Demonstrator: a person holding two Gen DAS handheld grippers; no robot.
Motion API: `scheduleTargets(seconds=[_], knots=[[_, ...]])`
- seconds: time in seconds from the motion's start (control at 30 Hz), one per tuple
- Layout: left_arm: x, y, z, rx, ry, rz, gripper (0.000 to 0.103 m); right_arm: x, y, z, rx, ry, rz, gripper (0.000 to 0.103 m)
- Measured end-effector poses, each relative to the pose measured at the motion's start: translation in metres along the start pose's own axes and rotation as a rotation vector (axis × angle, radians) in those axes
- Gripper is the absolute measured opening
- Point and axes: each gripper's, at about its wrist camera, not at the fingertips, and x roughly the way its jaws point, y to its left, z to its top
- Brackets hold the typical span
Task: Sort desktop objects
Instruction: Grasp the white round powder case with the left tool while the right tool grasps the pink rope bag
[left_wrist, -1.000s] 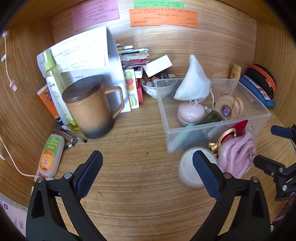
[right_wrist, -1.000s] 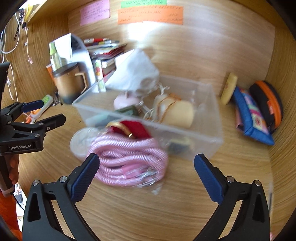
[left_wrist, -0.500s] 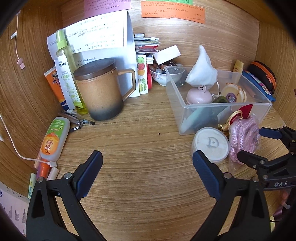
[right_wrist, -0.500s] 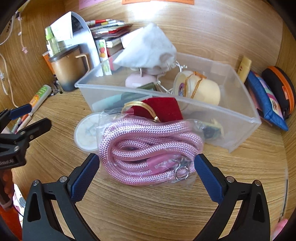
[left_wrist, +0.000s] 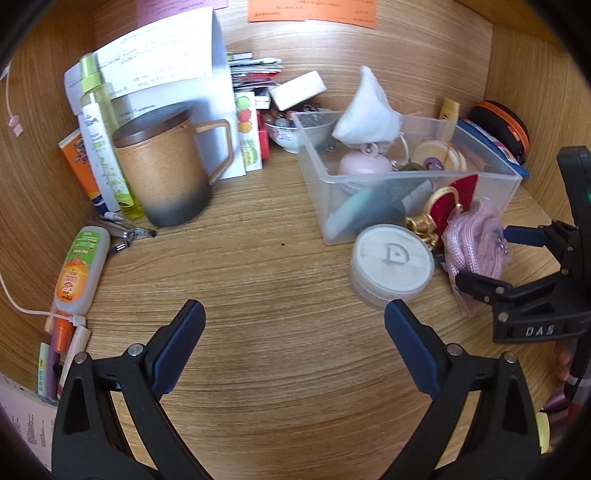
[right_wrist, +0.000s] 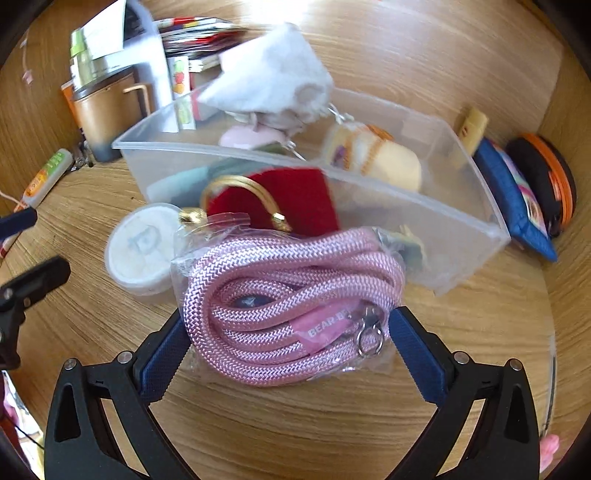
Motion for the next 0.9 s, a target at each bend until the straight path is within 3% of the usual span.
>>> scheduleTargets(seconds=[0.3, 0.47, 0.7, 0.9], knots=[[0.02, -0.033, 0.008, 0.067, 0.049, -0.065, 0.099, -0.005, -0.033, -0.012, 0.028, 0.023, -0.064, 0.103], [0.04, -0.042, 0.015, 0.061, 0.105, -0.085, 0.099, -0.008, -0.04, -0.018, 0.013, 0.026, -0.05, 0.103], [0.066, -0.042, 0.026, -0.03, 0.167, -0.092, 0.099, -0.012, -0.053, -0.026, -0.032, 0.028, -0.017, 0.103], [0.068, -0.042, 0.031, -0.067, 0.143, -0.084, 0.096, -0.011, -0.061, -0.028, -0.043, 0.024, 0.02, 0.103]])
